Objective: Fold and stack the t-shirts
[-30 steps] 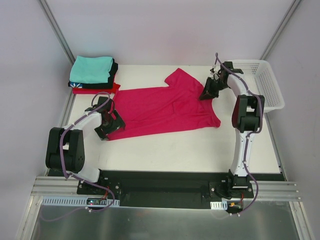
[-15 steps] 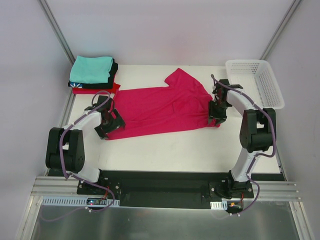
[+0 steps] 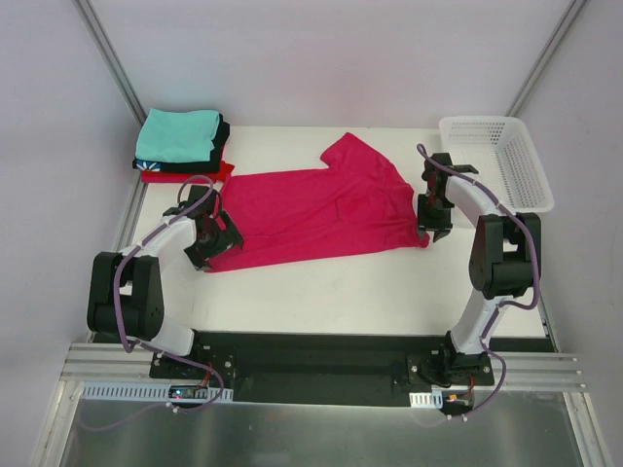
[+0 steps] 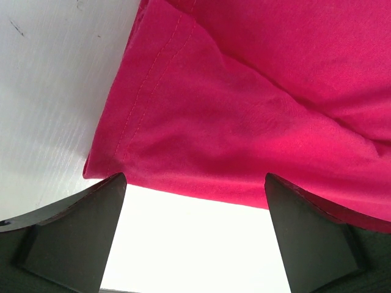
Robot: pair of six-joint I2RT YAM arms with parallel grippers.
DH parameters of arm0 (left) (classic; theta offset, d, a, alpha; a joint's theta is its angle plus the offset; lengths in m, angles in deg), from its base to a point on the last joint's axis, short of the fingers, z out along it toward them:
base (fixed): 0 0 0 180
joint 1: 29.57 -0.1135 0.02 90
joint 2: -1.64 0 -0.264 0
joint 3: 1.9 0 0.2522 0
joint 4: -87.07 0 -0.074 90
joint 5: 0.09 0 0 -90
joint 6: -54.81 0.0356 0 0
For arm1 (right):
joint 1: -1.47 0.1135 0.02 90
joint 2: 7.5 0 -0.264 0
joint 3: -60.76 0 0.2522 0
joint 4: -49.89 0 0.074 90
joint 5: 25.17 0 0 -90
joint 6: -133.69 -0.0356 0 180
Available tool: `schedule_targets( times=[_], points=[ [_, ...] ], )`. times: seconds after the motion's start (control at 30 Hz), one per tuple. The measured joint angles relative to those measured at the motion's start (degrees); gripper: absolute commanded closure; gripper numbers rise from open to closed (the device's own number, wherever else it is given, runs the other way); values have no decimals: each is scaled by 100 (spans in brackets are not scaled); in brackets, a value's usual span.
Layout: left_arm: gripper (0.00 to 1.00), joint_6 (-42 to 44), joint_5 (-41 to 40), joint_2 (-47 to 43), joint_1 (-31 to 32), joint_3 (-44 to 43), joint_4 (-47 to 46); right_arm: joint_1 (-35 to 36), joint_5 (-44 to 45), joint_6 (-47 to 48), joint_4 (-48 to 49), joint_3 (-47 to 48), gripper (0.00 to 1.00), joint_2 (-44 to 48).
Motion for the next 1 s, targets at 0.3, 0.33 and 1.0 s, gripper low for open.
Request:
schedule_targets(
  times=[0.3,0.33,1.0],
  points=[
    [4,0,28,-59,0,0,2,-103,-9,20,131,33,78,-160],
    [4,0,44,-63,0,0,2,-114,-24,17,151,37,78,-225],
    [3,13,98,-260,0,2,46,-229,166,15,332,31,99,-662]
  ],
)
